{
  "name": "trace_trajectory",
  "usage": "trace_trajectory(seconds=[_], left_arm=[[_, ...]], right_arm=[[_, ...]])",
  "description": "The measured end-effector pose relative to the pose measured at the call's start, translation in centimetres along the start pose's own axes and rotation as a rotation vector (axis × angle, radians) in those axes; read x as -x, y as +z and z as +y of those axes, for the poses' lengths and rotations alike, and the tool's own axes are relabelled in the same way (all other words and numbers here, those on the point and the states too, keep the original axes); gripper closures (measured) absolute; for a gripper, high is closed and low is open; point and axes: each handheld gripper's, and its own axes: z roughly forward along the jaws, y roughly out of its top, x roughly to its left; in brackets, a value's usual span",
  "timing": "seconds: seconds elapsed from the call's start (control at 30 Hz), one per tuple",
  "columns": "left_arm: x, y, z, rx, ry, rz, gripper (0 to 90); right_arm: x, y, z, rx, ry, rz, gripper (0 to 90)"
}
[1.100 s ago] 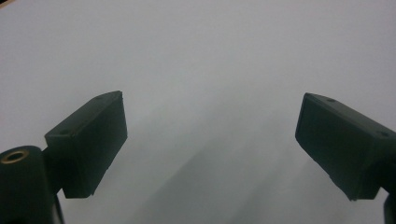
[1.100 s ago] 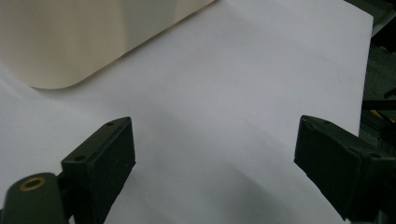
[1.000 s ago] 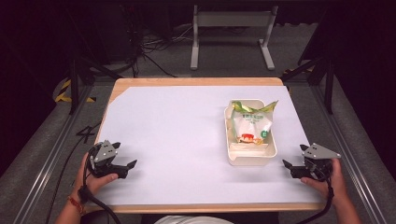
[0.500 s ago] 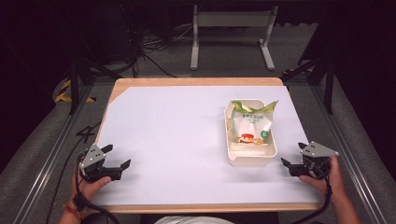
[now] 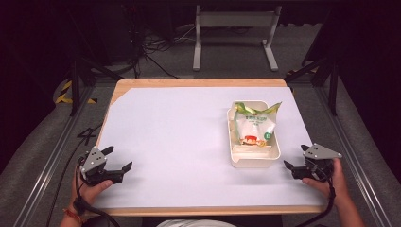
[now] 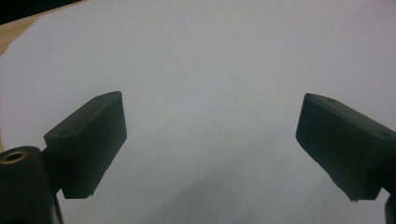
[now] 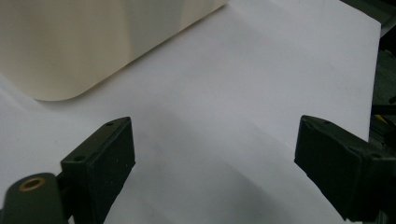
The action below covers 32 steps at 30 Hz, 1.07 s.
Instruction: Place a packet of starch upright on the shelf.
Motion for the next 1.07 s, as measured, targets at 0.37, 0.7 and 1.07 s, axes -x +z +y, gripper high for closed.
trace_trajectory(seconds=[0.37,0.7,1.07], left_arm=[[0.09,0.08,0.09,-0.005,0.013,0.000,9.5],[0.13,0.33,0.16,-0.014,0.015,-0.006,9.4],[0.16,0.57,0.22,-0.025,0.018,-0.018,9.3]], right_arm=[[0.05,0.06,-0.06,-0.002,0.003,0.002,11.9],[0.10,0.12,-0.16,-0.004,0.004,0.001,11.9],[0.26,0.15,-0.31,-0.010,0.020,0.000,11.9]])
